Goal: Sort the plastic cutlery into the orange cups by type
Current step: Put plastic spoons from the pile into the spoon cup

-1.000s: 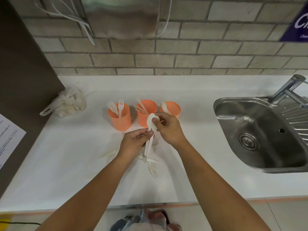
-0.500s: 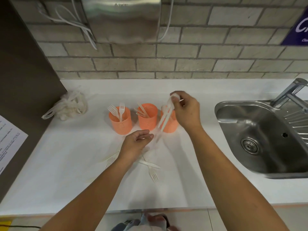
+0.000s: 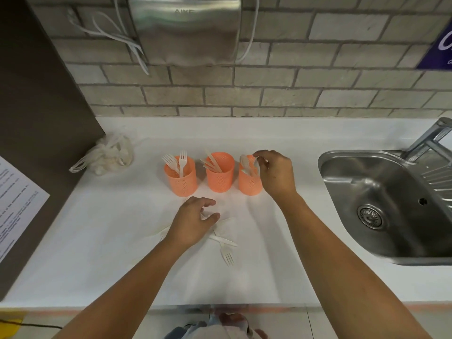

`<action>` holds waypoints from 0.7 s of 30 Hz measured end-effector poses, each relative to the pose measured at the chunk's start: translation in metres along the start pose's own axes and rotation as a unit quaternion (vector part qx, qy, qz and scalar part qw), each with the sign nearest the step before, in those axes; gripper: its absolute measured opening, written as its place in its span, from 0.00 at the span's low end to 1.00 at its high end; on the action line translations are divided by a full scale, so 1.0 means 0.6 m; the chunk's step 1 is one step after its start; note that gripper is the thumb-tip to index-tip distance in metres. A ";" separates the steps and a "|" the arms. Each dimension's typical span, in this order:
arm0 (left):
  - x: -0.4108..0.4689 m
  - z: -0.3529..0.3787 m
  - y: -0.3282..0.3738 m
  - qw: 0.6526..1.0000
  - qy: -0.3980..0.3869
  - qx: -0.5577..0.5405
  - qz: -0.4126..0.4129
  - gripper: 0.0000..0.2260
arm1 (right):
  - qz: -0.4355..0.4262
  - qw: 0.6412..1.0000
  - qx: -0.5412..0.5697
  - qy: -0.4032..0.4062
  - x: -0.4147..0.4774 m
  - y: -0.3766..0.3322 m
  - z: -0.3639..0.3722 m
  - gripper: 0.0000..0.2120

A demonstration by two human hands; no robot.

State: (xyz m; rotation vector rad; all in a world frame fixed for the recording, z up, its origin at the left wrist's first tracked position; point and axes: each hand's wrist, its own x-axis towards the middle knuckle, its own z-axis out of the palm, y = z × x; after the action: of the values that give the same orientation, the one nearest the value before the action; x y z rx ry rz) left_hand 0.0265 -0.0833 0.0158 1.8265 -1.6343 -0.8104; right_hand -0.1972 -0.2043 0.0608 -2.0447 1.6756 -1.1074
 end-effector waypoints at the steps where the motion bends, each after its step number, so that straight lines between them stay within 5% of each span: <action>1: -0.001 -0.002 -0.002 1.000 0.001 -0.001 -0.003 0.16 | 0.000 1.000 -0.006 -0.005 -0.003 0.001 0.002 0.14; 9: -0.013 -0.019 -0.013 0.999 0.028 -0.023 -0.035 0.17 | 0.039 0.993 -0.088 -0.073 0.010 -0.015 0.000 0.19; 16: -0.027 -0.031 -0.044 0.997 0.040 -0.031 -0.053 0.15 | -0.046 0.999 -0.008 0.028 -0.039 -0.054 0.023 0.15; 21: -0.030 -0.033 -0.050 0.997 0.038 -0.038 -0.058 0.14 | -0.064 0.995 0.033 -0.064 -0.110 -0.055 0.071 0.13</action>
State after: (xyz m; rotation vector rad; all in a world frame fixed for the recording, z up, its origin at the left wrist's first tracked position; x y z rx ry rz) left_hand 0.0596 -0.0620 0.0083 1.8900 -1.4417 -0.8309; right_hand -0.1460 -0.1444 0.0283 -2.1578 1.4477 -1.0322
